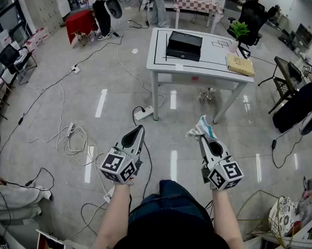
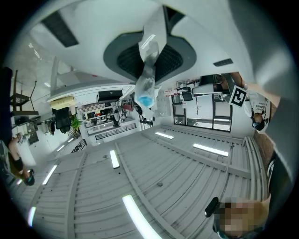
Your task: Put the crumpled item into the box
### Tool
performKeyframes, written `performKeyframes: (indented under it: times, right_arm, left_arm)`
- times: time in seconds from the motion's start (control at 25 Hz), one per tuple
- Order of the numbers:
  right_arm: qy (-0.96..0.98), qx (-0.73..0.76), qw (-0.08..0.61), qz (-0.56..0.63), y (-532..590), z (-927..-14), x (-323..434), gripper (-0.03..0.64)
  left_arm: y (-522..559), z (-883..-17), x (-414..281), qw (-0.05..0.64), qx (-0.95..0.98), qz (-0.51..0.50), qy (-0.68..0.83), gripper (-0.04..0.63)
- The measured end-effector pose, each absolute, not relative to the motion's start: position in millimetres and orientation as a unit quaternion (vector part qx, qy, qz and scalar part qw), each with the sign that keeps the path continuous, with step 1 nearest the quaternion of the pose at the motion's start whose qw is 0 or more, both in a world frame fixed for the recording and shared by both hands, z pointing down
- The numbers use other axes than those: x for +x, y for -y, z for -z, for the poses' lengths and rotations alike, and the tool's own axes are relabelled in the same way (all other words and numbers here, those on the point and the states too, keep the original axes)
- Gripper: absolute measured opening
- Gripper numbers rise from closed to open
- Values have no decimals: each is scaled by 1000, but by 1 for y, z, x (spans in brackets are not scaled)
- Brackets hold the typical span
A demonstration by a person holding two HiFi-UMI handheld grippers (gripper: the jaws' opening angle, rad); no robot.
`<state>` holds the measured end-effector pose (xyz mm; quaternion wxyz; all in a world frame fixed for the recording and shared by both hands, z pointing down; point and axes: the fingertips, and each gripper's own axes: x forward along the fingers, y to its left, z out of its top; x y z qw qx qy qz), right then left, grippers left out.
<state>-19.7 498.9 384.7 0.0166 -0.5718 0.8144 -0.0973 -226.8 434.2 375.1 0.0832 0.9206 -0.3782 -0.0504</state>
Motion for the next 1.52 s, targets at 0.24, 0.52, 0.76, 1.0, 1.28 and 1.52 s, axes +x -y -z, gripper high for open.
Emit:
performKeyframes:
  times: [0.24,0.52,0.76,1.0,1.28,1.52]
  right_arm:
    - [-816,-570,19,95,-496,-384,-26,61]
    - [-805,-583,22,109,-488,-394,-16,61]
    - [-803,-585,18,116,-454,-401,-2,61]
    - [-807,-579,16,115,-400,-404,11,63]
    - [-811,-573,19,117,-335,-401,31,63]
    - [-814,-568,22,124,-290,-404,53,63]
  left_arm:
    - [-433,-377,-225,84,921,52,377,2]
    - [-423,-391,-209,92,923,47,370,2]
    - [-389,-398,-193,97,923,42,369,2]
    - [-335,-395,-179,94,921,44,376,2]
    - [-273,-391,-160,92,918,44,382,2]
    - [-233,-393,-139,93,916,38,388,2]
